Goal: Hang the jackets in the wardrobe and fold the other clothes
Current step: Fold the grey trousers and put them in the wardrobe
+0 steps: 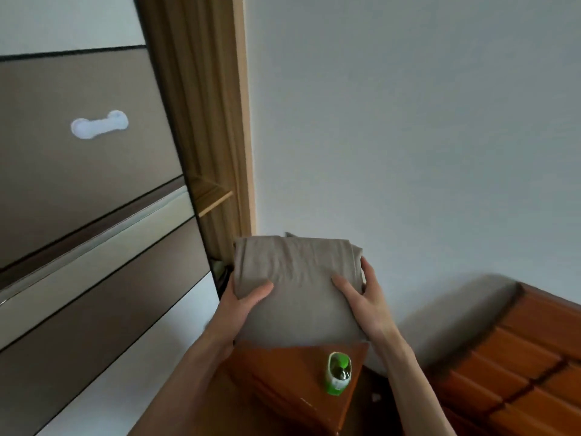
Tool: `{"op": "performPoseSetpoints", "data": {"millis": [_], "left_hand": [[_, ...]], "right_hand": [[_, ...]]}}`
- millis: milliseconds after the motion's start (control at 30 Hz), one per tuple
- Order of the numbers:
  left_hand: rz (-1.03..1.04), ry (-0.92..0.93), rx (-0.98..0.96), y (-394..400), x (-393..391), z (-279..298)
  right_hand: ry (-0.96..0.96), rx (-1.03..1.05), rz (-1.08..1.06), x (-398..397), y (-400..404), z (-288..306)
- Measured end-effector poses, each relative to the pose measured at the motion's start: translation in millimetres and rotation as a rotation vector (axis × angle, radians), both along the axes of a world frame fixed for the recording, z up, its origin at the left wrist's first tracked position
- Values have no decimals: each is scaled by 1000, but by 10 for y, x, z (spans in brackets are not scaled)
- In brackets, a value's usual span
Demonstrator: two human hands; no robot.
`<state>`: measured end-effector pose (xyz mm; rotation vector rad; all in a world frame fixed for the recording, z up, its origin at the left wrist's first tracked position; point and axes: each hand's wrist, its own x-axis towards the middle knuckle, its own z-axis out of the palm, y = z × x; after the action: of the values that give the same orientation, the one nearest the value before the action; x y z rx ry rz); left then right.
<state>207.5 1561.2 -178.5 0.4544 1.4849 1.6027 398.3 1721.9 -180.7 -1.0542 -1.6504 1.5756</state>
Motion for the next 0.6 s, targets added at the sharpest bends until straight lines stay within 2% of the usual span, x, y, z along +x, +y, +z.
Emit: {"op": "performPoseSetpoints", "data": {"millis": [233, 433, 600], "left_hand": [[104, -142, -42, -160, -519, 2], [376, -80, -53, -282, -913, -78], [592, -131, -11, -374, -1061, -124]], "right_hand": [[-36, -40, 250, -926, 281, -128], [-51, -118, 541, -1815, 484, -142], [-61, -116, 730, -2440, 577, -123]]}}
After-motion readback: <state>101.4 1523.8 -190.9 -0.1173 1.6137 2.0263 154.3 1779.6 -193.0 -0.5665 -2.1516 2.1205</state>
